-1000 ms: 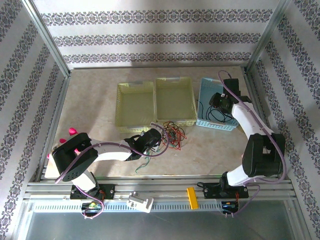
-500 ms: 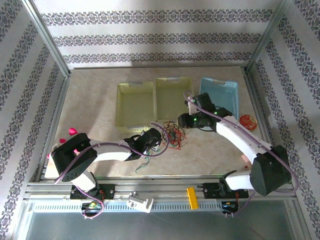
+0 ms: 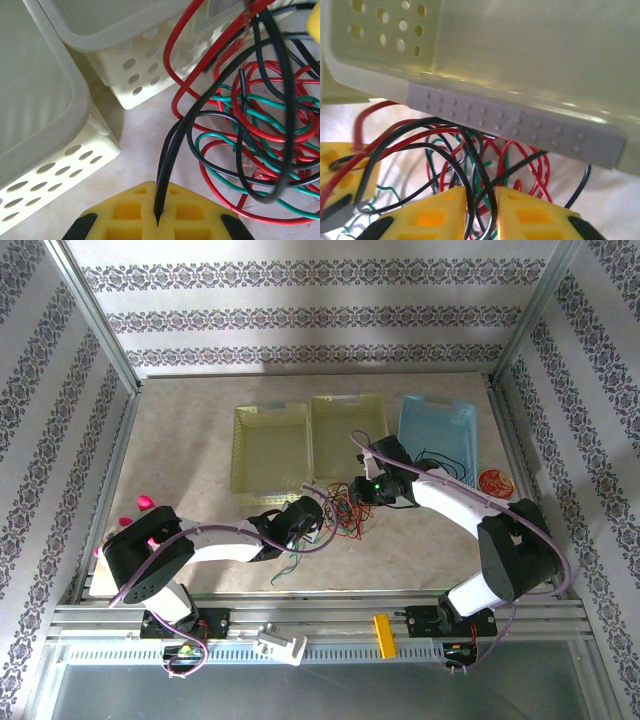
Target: Untangle the cables
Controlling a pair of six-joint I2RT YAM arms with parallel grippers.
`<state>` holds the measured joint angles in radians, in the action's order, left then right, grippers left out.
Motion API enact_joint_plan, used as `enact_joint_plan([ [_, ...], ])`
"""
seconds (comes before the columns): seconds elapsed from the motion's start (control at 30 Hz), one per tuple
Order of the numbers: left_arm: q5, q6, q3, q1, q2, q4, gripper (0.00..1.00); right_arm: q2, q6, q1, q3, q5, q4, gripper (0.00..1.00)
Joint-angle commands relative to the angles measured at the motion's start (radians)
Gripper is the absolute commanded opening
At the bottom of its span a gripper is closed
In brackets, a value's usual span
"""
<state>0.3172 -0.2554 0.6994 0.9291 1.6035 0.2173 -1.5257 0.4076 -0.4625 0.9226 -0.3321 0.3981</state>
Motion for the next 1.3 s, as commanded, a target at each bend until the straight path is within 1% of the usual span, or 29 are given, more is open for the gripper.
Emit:
enact_joint_plan([
  [0.0,-0.001,-0.007,-0.019,-0.003,-0.038,0.034,0.0,-0.019,0.009,-0.005,-0.006,-0.005,-0.035,0.09],
  [0.03,0.003,-0.008,-0.024,-0.003,-0.048,0.034,0.0,-0.013,0.008,-0.004,-0.008,-0.004,-0.036,0.04],
  [0.07,0.009,-0.008,-0.027,-0.003,-0.058,0.031,0.04,-0.004,0.007,-0.004,-0.011,-0.002,-0.035,0.02],
  [0.13,0.019,-0.01,-0.034,-0.004,-0.091,0.016,0.29,0.026,-0.003,-0.001,-0.02,-0.013,-0.028,0.0],
  [0.2,0.004,-0.001,-0.044,-0.006,-0.14,0.012,0.5,0.061,-0.02,0.002,-0.026,-0.032,-0.012,0.0],
  [0.23,-0.006,-0.001,-0.047,-0.007,-0.17,0.008,0.56,0.08,-0.027,0.002,-0.03,-0.041,-0.003,0.0],
  [0.33,-0.064,-0.007,-0.045,-0.024,-0.247,0.002,0.64,0.13,-0.035,0.005,-0.046,-0.078,0.008,0.0],
  [0.37,-0.089,-0.008,-0.04,-0.031,-0.264,0.002,0.65,0.144,-0.038,0.006,-0.05,-0.094,0.013,0.0],
  [0.43,-0.178,-0.005,-0.025,-0.055,-0.286,0.004,0.68,0.173,-0.04,0.007,-0.058,-0.14,0.012,0.0],
  [0.53,-0.281,0.004,0.022,-0.076,-0.272,-0.007,0.72,0.205,-0.046,0.007,-0.059,-0.196,0.01,0.0],
  [0.7,-0.352,0.029,0.072,-0.078,-0.198,0.027,0.72,0.248,-0.05,0.013,-0.039,-0.26,0.009,0.0],
  [0.77,-0.374,0.034,0.087,-0.078,-0.168,0.044,0.67,0.262,-0.038,0.024,-0.029,-0.279,0.003,0.0],
  [0.87,-0.377,0.035,0.107,-0.078,-0.124,0.06,0.57,0.285,-0.007,0.056,-0.019,-0.323,-0.017,0.0],
  [0.93,-0.354,0.038,0.114,-0.079,-0.098,0.059,0.48,0.306,0.007,0.086,-0.013,-0.335,-0.019,0.0],
  [1.1,-0.336,0.014,0.095,-0.088,-0.071,0.087,0.35,0.379,0.062,0.174,-0.002,-0.365,-0.038,0.0],
  [1.27,-0.337,-0.005,0.091,-0.09,-0.032,0.095,0.33,0.44,0.13,0.249,0.039,-0.445,-0.081,0.0],
])
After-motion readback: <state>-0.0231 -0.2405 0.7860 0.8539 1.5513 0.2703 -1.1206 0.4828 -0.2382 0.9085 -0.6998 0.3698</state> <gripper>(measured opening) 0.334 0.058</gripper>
